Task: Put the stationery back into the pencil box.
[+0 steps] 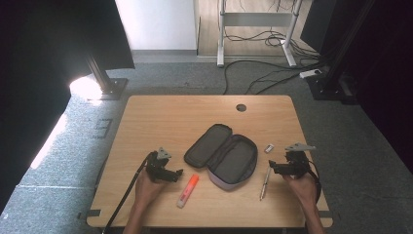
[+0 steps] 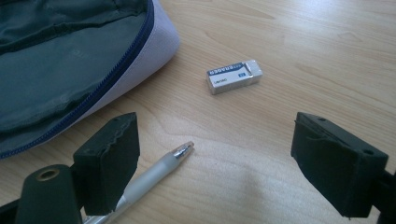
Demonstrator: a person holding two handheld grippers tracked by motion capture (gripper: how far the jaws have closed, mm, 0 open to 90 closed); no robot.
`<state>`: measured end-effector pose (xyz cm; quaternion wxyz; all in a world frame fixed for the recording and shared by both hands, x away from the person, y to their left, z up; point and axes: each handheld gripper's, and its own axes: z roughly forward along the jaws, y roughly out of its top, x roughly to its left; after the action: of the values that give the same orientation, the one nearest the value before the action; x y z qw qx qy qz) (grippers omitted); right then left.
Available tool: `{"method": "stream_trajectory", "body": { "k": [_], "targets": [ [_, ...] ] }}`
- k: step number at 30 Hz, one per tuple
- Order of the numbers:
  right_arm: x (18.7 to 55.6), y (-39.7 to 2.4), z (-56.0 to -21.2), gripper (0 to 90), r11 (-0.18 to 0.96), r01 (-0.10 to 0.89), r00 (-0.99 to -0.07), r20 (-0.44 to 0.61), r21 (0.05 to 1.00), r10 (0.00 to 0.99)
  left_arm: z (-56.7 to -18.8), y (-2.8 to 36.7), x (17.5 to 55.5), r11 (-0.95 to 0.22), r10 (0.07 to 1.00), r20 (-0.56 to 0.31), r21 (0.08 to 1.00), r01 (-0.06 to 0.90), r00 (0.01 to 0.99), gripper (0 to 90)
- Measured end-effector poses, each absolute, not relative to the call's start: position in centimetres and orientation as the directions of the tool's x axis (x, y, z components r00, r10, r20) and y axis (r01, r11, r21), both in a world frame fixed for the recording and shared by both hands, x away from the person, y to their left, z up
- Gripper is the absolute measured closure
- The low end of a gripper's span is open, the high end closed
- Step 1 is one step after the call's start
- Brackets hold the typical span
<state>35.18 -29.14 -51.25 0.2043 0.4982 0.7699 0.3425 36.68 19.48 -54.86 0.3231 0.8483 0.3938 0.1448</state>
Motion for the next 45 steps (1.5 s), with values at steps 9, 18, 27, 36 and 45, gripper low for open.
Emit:
{"method": "stream_trajectory", "body": {
  "k": [9, 18, 27, 36, 45],
  "targets": [
    [36.2, -28.5, -51.0, 16.5, 0.283, 0.622, -0.426, 0.013, 0.730, 0.905, -54.9, 19.5, 36.7, -0.480, 0.763, -0.007, 0.664, 0.574, 0.646, 1.5],
    [37.5, -28.1, -50.5, 19.1, 0.283, 0.611, -0.427, 0.008, 0.739, 0.904, -54.9, 19.5, 36.7, -0.480, 0.762, -0.009, 0.663, 0.574, 0.647, 1.6],
    [39.1, -27.6, -50.6, 24.3, 0.284, 0.614, -0.422, 0.003, 0.737, 0.906, -54.9, 19.5, 36.7, -0.480, 0.763, -0.008, 0.664, 0.574, 0.646, 1.6],
    [41.0, -27.1, -51.2, 26.6, 0.290, 0.630, -0.400, -0.019, 0.721, 0.916, -54.9, 19.5, 36.7, -0.480, 0.763, -0.008, 0.663, 0.575, 0.646, 1.6],
    [42.5, -26.9, -52.2, 26.6, 0.292, 0.658, -0.371, -0.039, 0.695, 0.928, -54.9, 19.5, 36.7, -0.480, 0.763, -0.008, 0.664, 0.574, 0.646, 1.6]
  ]
}}
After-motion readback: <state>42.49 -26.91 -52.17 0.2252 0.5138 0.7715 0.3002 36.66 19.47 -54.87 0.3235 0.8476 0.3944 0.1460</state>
